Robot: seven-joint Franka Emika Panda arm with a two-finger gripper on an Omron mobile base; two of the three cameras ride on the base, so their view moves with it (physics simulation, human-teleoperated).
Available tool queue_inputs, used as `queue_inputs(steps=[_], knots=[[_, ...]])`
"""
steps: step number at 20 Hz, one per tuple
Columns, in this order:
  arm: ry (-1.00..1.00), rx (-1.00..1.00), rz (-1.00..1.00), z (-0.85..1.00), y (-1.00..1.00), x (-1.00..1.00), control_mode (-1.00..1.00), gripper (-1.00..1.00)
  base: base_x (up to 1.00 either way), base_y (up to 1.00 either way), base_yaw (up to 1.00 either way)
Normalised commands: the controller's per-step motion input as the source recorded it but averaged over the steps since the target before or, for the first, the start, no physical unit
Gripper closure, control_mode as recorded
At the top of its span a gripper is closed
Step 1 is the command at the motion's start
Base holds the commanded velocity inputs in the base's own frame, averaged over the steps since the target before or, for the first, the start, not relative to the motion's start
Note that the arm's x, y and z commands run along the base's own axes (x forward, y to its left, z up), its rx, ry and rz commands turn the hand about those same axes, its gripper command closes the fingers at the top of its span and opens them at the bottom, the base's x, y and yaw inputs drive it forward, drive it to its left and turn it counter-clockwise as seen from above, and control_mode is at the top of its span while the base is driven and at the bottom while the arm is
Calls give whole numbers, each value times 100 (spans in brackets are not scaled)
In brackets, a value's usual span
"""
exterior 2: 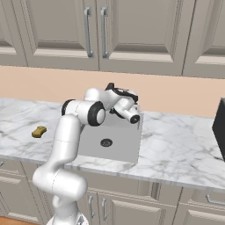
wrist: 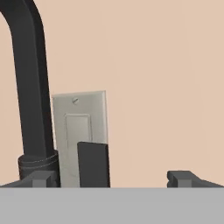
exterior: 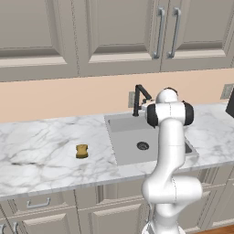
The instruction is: Soak the sponge with water for a few seconds and then drop it inside the sink.
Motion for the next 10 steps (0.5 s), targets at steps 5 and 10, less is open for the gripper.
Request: queue_inputs(steps=[5, 10], knots=[[0, 0, 0, 0, 7, 0, -100, -100, 0, 0, 0], [0, 0, 0, 0, 12, 2, -100, -100, 0, 0, 0]])
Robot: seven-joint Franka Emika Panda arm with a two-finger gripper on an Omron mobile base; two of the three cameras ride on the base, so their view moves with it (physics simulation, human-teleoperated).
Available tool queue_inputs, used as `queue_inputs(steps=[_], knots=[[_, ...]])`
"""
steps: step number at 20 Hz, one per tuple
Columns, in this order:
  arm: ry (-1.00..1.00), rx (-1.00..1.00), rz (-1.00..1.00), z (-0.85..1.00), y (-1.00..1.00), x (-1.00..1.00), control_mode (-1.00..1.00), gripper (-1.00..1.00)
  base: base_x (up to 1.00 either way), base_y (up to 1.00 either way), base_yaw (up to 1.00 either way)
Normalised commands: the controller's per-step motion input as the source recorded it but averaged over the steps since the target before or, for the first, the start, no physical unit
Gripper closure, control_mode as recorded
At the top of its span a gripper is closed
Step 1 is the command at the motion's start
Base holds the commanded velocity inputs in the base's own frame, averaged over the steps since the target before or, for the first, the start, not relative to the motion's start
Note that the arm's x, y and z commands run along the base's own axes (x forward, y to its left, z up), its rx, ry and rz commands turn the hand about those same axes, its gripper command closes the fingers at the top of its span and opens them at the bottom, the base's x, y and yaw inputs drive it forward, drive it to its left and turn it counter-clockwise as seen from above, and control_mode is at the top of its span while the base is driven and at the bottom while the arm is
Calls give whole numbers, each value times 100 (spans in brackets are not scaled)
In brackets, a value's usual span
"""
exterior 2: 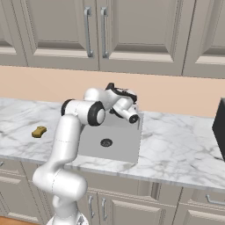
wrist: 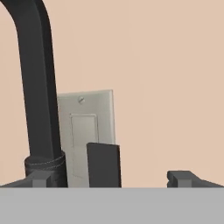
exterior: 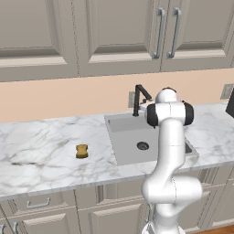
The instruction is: Soak the sponge with water for a few seconds and then drop it inside the sink.
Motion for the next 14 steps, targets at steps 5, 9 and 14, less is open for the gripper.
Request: queue_inputs(steps=[5, 9, 14], knots=[[0, 0, 0, -6, 9, 13, -100, -100, 0, 0, 0], [0, 0, 0, -15, 0, 24, -100, -100, 0, 0, 0], [0, 0, -2, -14, 0, 29, -100, -100, 0, 0, 0]])
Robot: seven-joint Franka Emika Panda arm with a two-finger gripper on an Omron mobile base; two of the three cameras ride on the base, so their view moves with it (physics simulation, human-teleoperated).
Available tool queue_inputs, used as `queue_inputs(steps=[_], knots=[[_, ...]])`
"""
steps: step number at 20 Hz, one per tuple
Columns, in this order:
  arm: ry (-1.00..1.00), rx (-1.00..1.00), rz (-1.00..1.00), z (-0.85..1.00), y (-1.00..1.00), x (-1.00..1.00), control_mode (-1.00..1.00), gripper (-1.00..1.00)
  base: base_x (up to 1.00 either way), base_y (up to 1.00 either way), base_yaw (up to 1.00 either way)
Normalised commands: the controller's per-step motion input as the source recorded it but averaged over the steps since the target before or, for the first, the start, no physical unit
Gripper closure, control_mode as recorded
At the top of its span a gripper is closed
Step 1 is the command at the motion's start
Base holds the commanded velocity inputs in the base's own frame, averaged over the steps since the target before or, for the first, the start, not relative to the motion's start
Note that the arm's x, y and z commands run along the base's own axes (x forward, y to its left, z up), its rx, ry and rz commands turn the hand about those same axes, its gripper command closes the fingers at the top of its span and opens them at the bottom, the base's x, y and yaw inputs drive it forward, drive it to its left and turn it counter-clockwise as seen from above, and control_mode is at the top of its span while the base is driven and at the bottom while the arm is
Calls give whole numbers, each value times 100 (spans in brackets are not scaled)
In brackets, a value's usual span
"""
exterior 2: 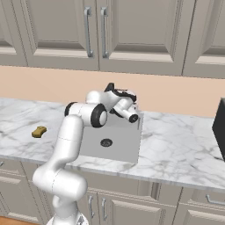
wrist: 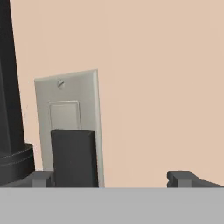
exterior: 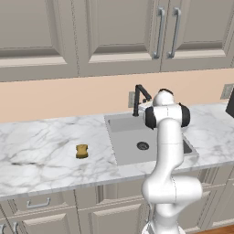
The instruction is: Soak the sponge with water for a few seconds and then drop it inside the sink.
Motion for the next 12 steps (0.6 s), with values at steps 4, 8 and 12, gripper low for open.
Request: queue_inputs(steps=[4, 8, 12], knots=[[0, 0, -1, -6, 0, 28, -100, -100, 0, 0, 0], [1, 0, -3, 0, 0, 33, -100, -100, 0, 0, 0], [2, 0, -6, 0, 0, 24, -100, -100, 0, 0, 0]])
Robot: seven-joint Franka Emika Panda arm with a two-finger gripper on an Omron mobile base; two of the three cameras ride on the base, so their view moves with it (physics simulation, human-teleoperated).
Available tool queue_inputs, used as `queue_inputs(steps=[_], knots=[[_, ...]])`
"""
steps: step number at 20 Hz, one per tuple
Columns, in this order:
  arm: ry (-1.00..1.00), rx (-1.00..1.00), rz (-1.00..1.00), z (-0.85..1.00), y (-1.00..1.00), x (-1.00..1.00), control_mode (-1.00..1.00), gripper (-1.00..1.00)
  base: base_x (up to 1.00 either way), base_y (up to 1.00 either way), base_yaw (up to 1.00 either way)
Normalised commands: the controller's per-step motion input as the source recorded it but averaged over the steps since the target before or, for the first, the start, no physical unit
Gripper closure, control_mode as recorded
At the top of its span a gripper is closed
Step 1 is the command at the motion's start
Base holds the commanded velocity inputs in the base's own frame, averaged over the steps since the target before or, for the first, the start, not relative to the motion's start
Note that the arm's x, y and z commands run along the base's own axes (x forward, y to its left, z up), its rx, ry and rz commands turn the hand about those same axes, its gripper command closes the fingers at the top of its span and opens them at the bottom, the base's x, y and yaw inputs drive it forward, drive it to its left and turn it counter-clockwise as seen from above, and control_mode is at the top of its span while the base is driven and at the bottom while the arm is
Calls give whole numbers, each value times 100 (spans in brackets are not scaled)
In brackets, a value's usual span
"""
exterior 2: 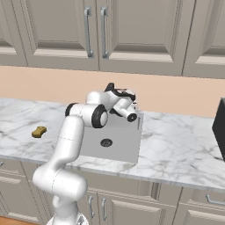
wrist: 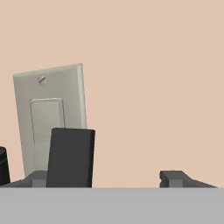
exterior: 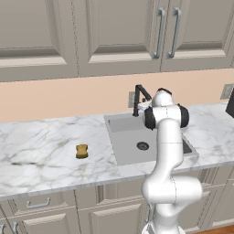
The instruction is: Soak the sponge with water for a few seconds and then drop it inside the sink.
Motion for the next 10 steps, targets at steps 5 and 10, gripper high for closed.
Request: queue_inputs(steps=[5, 10], knots=[[1, 0, 0, 0, 0, 0, -100, -100, 0, 0, 0], [0, 0, -2, -1, -4, 0, -100, -100, 0, 0, 0]])
